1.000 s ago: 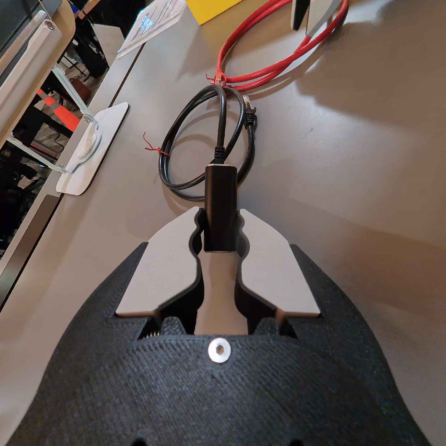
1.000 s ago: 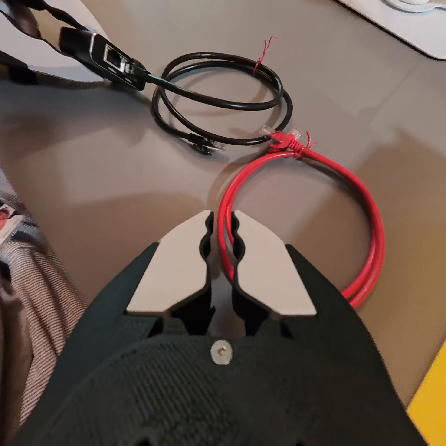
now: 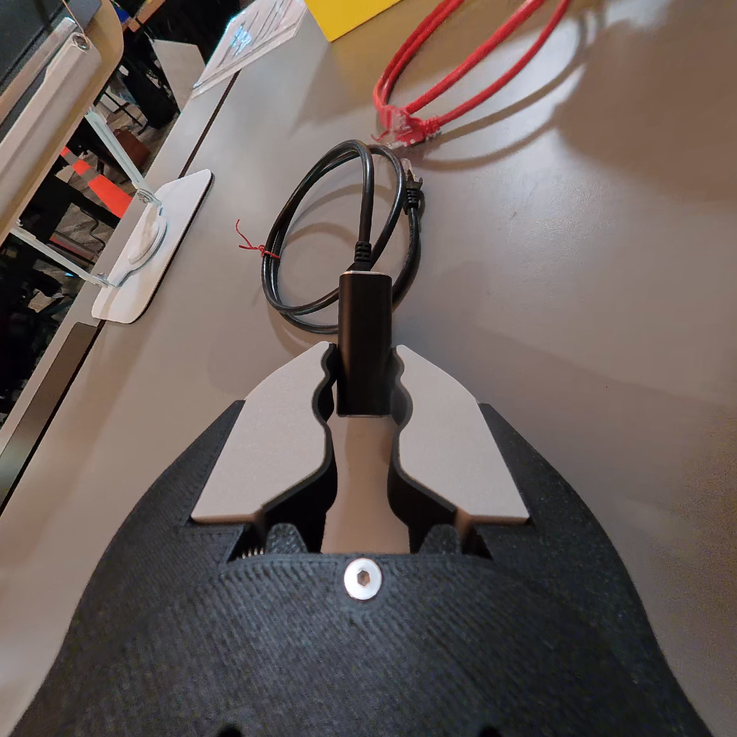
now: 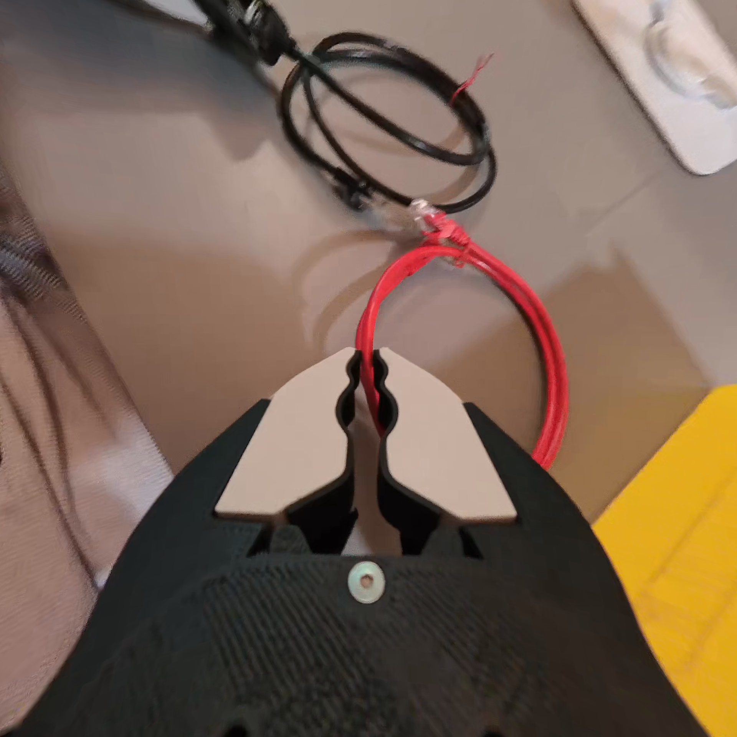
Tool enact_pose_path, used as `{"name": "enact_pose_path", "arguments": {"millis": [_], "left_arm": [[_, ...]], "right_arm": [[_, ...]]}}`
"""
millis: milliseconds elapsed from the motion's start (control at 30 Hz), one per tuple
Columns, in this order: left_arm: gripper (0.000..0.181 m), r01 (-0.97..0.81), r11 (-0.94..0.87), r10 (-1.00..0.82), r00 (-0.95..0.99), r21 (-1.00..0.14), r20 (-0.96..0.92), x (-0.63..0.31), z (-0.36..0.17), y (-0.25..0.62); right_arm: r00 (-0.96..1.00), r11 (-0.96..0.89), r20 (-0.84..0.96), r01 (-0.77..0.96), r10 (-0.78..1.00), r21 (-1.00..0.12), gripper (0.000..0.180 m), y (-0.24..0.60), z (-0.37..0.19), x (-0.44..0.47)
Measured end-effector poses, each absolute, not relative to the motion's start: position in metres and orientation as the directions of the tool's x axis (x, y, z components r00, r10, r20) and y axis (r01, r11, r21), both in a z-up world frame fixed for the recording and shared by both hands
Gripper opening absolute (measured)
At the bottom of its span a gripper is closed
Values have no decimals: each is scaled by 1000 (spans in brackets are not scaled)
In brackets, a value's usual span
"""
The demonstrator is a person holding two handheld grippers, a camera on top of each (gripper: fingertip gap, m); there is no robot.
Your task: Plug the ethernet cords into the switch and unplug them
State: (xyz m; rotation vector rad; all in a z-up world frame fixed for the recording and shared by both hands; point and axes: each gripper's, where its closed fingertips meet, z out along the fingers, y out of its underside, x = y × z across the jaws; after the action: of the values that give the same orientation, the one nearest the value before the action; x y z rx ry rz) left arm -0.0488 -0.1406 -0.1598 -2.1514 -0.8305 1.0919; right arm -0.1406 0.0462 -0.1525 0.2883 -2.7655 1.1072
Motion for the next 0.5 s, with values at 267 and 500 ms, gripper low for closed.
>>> {"name": "enact_pose_path", "arguments": {"millis": [267,500], "left_arm": [[25,262,-637,739,474,-725,-478,-49,-160,-140],[25,264,-636,740,473,-725,-477,-49,-160,-140]], "right_arm": [[-953,774,164,-302,-254,-556,6,84,-167,-141],[-967,627,77,-219,-245,-748,6,74,-122,-125]]}}
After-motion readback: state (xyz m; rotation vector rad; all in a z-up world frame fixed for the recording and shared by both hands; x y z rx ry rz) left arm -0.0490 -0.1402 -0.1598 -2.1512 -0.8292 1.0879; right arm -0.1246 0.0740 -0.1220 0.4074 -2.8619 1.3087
